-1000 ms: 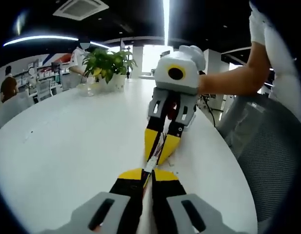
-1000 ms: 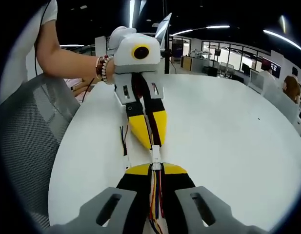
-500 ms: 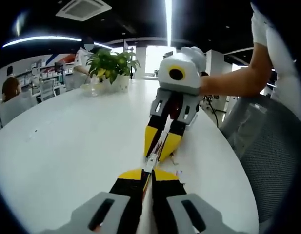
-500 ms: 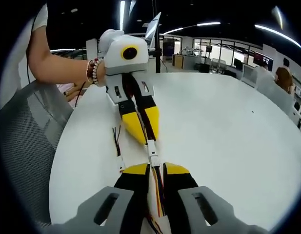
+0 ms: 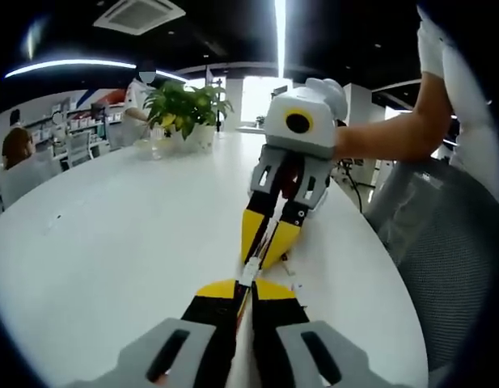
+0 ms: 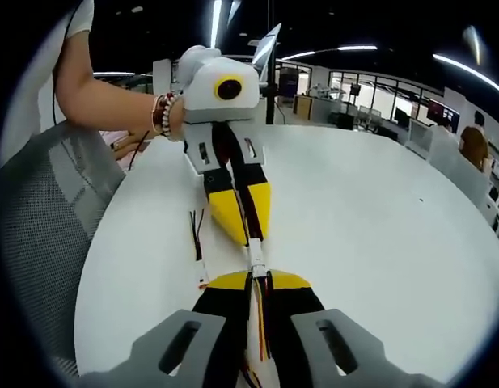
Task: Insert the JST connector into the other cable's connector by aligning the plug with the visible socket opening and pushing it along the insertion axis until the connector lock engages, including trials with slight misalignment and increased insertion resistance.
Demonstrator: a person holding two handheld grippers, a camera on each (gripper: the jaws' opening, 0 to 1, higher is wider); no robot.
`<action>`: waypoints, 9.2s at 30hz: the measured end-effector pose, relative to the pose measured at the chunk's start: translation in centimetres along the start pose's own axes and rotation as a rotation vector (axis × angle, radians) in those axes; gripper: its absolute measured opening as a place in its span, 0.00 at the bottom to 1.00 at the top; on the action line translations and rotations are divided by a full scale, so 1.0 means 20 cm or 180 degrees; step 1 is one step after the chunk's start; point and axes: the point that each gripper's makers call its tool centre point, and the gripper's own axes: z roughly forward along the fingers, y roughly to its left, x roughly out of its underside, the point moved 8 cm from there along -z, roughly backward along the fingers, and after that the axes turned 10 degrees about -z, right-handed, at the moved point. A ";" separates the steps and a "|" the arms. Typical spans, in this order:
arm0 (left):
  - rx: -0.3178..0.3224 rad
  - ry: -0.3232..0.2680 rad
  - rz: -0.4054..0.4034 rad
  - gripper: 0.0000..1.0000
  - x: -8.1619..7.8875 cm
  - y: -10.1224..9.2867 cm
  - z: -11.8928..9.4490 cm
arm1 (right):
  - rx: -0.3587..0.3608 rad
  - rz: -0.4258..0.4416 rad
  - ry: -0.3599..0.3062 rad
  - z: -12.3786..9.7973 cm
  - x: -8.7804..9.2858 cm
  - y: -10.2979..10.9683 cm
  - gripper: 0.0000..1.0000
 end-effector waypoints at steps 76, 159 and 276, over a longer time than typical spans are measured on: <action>-0.0653 0.0062 0.0080 0.09 0.01 0.07 0.06 | 0.0471 0.0031 0.0137 0.00 0.07 -0.08 0.08; -0.0457 0.0308 -0.0071 0.00 0.14 -0.26 0.01 | 0.0033 0.0034 0.0169 -0.09 0.10 0.17 0.05; -0.0460 0.0446 0.0290 0.00 0.11 -0.24 0.04 | 0.0047 0.0277 0.0332 0.03 -0.02 0.19 0.03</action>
